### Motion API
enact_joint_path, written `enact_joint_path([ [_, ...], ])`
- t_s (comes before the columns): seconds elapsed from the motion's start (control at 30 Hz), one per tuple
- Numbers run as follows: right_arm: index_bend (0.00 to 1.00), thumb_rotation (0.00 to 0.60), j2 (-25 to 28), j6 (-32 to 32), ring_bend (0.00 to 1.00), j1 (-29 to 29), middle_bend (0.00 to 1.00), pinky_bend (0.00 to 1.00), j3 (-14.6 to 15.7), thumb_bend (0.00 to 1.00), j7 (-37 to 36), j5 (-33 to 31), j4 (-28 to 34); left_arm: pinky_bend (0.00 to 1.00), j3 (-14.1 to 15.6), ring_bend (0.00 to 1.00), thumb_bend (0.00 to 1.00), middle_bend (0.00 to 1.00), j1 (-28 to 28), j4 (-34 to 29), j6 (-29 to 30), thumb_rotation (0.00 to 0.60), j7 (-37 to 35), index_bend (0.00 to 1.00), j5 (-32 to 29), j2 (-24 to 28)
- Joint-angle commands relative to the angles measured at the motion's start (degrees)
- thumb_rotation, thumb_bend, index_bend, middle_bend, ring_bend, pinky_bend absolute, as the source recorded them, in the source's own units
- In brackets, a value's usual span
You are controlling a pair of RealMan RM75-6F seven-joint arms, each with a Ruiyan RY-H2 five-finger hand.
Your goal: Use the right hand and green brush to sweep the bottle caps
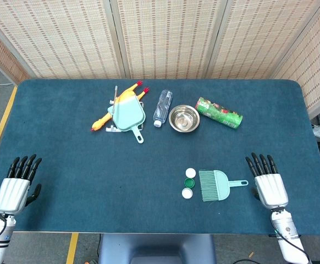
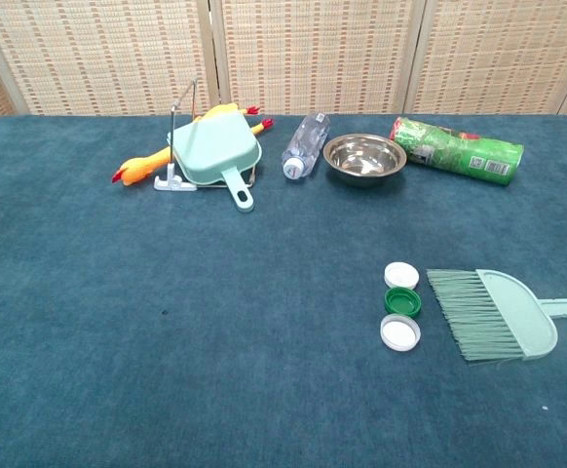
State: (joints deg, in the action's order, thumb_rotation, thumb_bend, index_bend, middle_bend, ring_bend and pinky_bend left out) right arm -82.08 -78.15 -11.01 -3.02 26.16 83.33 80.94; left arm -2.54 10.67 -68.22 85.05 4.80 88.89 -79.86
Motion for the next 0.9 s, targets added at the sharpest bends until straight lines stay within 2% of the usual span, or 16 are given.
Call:
enact_joint_path([
  [0.03,0.0,0.6,-0.2,0.5,0.0,-0.2,0.0,0.0,-0.1,0.14,0.2,-0.3,-0.4,0.03,-0.2,0.0,0.42,0.0,0.1,-0.1,-0.2,0.6,0.5,0.0,-0.4,-0.2],
  [0.33,0.0,0.6,-0.1,3.9,0.0,-1.4,0.0,0.0,1.1,0.14,1.5,-0.8,0.1,0.03,0.1,0.0,0.42,0.0,-0.9,-1.9,2.4,0.6,0.9,0.0,0.7,0.6],
  [0.43,0.01,0.6,-0.4,6.4,0.0,-2.4,0.04,0.0,1.7,0.14,2.7,-1.1,-0.3,0.03,0.1,0.0,0.42,0.0,-0.9,-2.0,2.1,0.6,0.5,0.0,0.3,0.8],
  [0.67,0.29,0.6,-3.1,10.0,0.01,-5.0,0.26,0.0,1.9,0.14,3.9,-0.7,-4.8,0.04,0.0,0.0,0.42,0.0,-0.7,-2.1,1.3,0.6,0.6,0.0,-0.1,0.9],
  [0.9,0.39,0.6,-6.0,12.2,0.07,-6.3,0.34,0.02,1.8,0.15,2.4,-1.4,-9.3,0.04,-0.1,0.0,0.42,0.0,-0.8,-2.1,0.8,0.6,0.7,0.0,-0.8,0.9],
])
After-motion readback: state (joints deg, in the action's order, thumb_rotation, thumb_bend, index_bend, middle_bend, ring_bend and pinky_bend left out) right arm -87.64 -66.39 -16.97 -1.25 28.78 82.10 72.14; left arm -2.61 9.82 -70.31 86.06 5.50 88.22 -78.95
